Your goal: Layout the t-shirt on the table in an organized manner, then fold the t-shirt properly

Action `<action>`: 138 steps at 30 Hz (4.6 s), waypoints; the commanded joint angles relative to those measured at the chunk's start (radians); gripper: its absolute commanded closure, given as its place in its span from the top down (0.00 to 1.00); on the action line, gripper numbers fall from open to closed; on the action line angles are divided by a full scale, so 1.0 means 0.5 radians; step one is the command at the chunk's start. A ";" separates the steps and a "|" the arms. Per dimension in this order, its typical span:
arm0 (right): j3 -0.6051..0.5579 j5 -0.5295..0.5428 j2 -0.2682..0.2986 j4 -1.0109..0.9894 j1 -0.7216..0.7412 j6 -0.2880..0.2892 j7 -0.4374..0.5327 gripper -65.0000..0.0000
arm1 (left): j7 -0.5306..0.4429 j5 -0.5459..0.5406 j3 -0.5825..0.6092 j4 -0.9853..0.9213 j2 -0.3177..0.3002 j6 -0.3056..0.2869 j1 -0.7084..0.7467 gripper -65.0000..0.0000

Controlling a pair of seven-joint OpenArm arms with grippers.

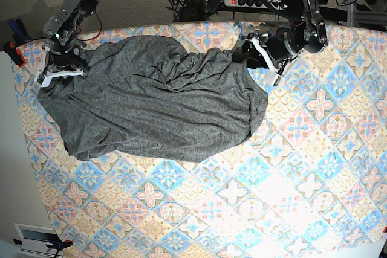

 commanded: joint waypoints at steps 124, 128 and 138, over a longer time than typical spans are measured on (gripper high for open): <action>-1.467 0.005 0.552 0.141 0.644 0.012 -0.193 0.52 | 0.412 0.502 0.365 0.456 -0.316 0.003 -0.765 0.43; -1.544 0.005 0.604 -0.169 0.766 0.015 -0.067 0.52 | 0.400 0.714 0.607 0.456 -0.307 0.003 -0.756 0.43; -1.544 0.005 0.675 -0.798 0.880 0.202 0.282 0.52 | 0.262 0.935 0.749 0.453 -0.304 0.003 -0.709 0.43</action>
